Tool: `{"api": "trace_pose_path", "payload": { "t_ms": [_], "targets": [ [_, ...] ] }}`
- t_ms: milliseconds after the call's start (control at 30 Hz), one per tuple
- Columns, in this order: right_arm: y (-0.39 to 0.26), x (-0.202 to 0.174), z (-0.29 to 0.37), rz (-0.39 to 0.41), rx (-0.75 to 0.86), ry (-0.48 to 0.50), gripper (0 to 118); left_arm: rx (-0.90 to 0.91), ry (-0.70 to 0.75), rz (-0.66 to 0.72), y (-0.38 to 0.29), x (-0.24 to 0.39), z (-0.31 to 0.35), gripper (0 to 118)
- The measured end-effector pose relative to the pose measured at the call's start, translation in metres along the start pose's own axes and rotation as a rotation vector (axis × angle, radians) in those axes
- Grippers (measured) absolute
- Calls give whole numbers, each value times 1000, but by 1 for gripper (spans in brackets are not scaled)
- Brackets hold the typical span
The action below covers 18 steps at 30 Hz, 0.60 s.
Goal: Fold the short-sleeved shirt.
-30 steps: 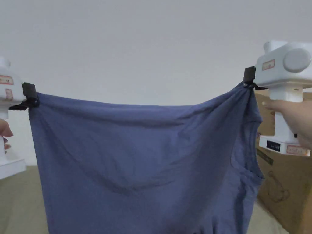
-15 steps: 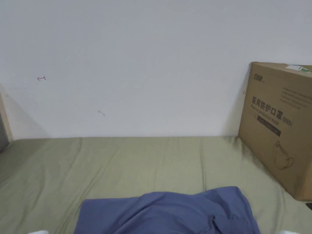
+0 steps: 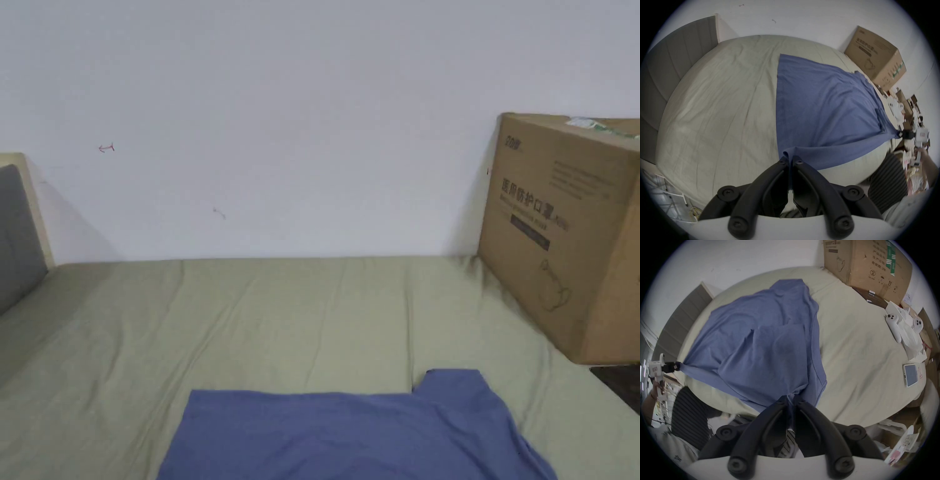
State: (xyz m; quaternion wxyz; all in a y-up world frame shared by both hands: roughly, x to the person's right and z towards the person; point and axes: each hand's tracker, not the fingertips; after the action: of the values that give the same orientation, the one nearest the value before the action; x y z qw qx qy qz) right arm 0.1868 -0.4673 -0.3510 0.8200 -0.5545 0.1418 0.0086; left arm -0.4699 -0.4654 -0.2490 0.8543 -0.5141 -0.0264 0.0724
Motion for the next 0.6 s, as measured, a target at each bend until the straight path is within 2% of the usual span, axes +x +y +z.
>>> {"api": "trace_pose_path", "payload": {
  "t_ms": [67,200,233,267,300,333,367,400,467,533,600],
  "targets": [
    [-4,0,-6,26,-27,-39,6,-31,5,-2,-9,1,-1,2],
    [-5,3,-20,-35,-57,-18,6,-70,-1,7,-12,-1,-8,2],
    [-5,3,-22,-43,-51,-30,8,-71,0,5,-11,0,-8,3],
    [-5,3,-20,-55,-41,-29,15,-65,3,0,-11,3,-6,9],
    [-4,2,-19,-69,-32,-29,35,-58,4,-11,-9,5,-4,34],
    [-3,2,-16,-78,-28,-28,67,-54,8,-21,-7,8,-3,77],
    [-4,2,-12,-92,-26,-34,102,-60,11,-20,-5,9,-1,114],
    [-3,1,-8,-101,-24,-41,106,-79,3,-8,-2,8,-1,117],
    [-2,-4,6,-102,3,-46,106,-93,-98,45,-2,7,1,113],
    [2,-16,23,-75,60,-55,106,-68,-99,63,5,11,9,113],
    [6,-32,44,-60,163,-37,106,43,-111,58,17,18,31,113]
  ]
}}
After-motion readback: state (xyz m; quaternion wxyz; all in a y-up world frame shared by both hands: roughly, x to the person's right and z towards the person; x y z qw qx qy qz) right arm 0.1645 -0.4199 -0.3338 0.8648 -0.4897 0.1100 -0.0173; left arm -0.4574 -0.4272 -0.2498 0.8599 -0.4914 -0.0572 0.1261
